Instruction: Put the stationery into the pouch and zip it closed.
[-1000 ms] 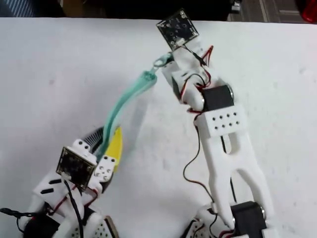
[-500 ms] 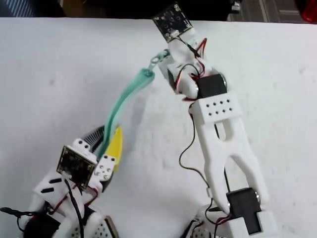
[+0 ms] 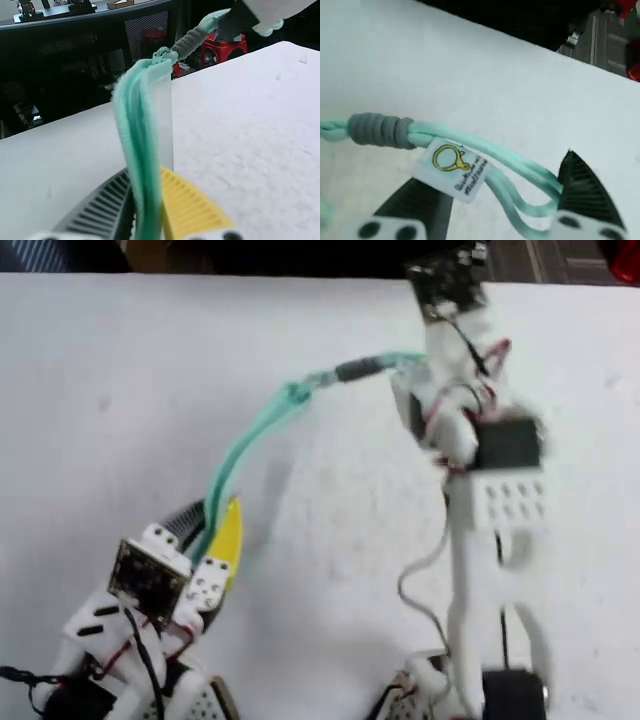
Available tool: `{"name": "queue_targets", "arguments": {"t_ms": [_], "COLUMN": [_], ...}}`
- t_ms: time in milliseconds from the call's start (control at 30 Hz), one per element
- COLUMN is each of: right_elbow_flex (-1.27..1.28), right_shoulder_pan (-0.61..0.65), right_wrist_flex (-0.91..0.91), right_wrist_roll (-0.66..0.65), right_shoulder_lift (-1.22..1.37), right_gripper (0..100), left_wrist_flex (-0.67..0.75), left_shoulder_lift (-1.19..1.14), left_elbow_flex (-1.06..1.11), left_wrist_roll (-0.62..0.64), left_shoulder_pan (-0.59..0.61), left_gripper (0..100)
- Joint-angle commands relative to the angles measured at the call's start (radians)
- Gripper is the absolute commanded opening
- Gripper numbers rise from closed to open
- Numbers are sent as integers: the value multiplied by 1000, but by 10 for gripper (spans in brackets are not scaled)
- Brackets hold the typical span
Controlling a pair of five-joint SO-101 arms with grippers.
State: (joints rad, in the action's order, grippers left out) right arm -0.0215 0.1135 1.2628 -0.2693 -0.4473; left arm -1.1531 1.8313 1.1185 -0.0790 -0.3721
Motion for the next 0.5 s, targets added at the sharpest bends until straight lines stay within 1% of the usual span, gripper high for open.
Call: {"name": "queue_targets", "arguments": {"t_ms": [0,100,200,267,333,400,467], "right_elbow_flex": [-44,-44,-44,-44,-46,-55,-86], "right_shoulder_pan": [90,220,312,341,340,340,351], "right_wrist_flex": [93,163,209,242,288,315,321], "right_wrist_roll": [9,9,9,9,15,74,166], "right_shoulder_lift": [-173,-262,-315,-343,-367,-390,-395], "right_gripper": [266,266,266,266,266,268,269], "left_wrist_flex": [-5,-6,6,26,35,34,34], "left_shoulder_lift": [-1,-1,-1,-1,-1,-1,-1], "left_elbow_flex": [-31,-29,2,23,35,37,37], "left_wrist_roll": [18,18,18,18,18,20,20], "left_shoulder_pan": [-18,-18,-18,-18,-18,-18,-18], "left_gripper": [20,20,20,20,20,20,20]}}
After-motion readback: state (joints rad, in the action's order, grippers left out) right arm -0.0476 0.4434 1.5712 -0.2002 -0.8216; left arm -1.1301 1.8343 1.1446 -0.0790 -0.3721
